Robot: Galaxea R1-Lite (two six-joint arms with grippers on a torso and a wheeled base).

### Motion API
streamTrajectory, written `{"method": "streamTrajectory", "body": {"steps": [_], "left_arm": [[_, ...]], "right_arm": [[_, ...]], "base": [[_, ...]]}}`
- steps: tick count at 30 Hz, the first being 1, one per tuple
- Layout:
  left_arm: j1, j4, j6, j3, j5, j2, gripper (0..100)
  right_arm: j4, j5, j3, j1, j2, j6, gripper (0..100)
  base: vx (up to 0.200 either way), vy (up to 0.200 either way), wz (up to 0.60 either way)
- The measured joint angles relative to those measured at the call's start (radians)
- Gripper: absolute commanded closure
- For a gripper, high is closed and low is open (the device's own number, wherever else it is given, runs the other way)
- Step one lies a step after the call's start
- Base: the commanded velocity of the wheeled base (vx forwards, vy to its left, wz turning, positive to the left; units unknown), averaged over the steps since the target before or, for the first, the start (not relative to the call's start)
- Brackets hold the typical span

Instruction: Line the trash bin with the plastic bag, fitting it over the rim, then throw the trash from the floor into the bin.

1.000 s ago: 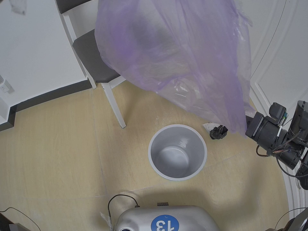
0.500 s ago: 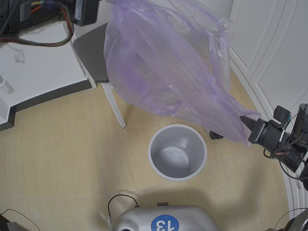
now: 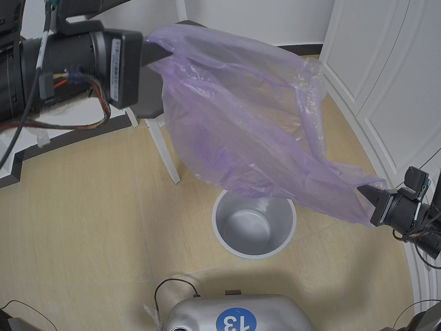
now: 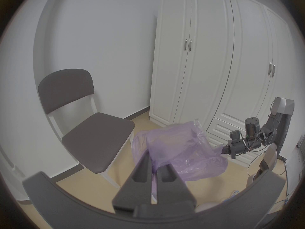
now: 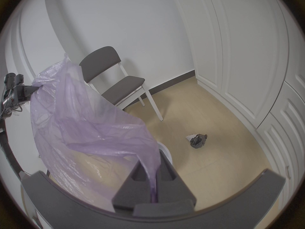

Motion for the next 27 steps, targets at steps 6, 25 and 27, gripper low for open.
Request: {"method": "streamTrajectory", "body": {"steps": [6,25,27], "left_arm": [[0.006,-0.019,-0.006,0.076,0.001,-0.016,100],[-0.007,-0.241,-0.092,0.403,0.003,-0.022,100],[-0.012,-0.269,-0.099,0.429,0.003,-0.016,100]], "right_arm": [[0.044,0.000,-0.002,0.001,-0.050,-0.030,100],[0.171,0.002,0.044,0.012,-0.190,-0.105,100],[0.171,0.002,0.054,0.015,-0.195,-0.115,100]], "base": [[0.000,0.000,0.00],[0.000,0.000,0.00],[0.000,0.000,0.00]]}}
